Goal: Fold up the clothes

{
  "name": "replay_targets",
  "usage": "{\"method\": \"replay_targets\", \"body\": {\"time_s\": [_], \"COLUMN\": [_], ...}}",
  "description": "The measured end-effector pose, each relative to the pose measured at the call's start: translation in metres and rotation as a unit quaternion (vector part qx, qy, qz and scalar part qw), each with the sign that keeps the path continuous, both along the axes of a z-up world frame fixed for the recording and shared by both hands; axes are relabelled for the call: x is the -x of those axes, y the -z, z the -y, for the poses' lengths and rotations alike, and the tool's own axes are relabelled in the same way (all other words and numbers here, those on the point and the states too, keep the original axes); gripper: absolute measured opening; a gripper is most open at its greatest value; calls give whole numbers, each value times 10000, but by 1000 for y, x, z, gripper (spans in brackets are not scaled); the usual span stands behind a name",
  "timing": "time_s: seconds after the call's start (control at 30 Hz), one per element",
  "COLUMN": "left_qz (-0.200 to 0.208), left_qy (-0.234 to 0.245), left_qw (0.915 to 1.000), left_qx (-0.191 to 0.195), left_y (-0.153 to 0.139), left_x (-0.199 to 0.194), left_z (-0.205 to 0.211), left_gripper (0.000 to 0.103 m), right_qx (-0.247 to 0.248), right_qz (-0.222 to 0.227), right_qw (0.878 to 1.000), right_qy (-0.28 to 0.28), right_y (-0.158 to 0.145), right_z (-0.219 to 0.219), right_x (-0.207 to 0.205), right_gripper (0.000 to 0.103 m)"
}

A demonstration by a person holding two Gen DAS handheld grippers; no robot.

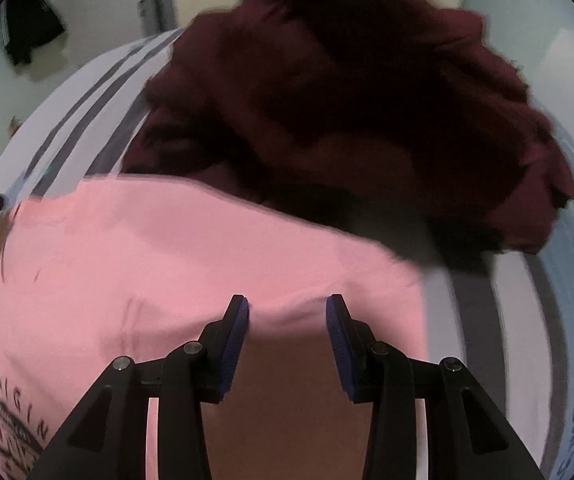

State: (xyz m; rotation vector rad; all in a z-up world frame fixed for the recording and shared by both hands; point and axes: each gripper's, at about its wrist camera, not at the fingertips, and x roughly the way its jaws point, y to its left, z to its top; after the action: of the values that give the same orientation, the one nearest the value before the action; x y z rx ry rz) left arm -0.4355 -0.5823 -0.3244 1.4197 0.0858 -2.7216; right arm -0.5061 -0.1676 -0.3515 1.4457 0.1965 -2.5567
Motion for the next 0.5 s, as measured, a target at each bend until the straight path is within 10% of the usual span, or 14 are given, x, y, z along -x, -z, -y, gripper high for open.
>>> {"method": "replay_targets", "body": {"time_s": [0.2, 0.5], "left_qz": [-50, 934], "left_qy": [-673, -2049], "left_qw": [9961, 9698], "left_qx": [-571, -939], "left_y": [-18, 24], "left_x": [-90, -307], "left_z": [16, 34], "left_gripper": [19, 35], "right_qx": [205, -60], "right_qz": [-208, 112], "right_qw": [9996, 9990], "right_qy": [4, -428], "right_y": [-32, -30], "right_z": [-24, -41], "right_x": [-32, -161], "right_gripper": [37, 38]}}
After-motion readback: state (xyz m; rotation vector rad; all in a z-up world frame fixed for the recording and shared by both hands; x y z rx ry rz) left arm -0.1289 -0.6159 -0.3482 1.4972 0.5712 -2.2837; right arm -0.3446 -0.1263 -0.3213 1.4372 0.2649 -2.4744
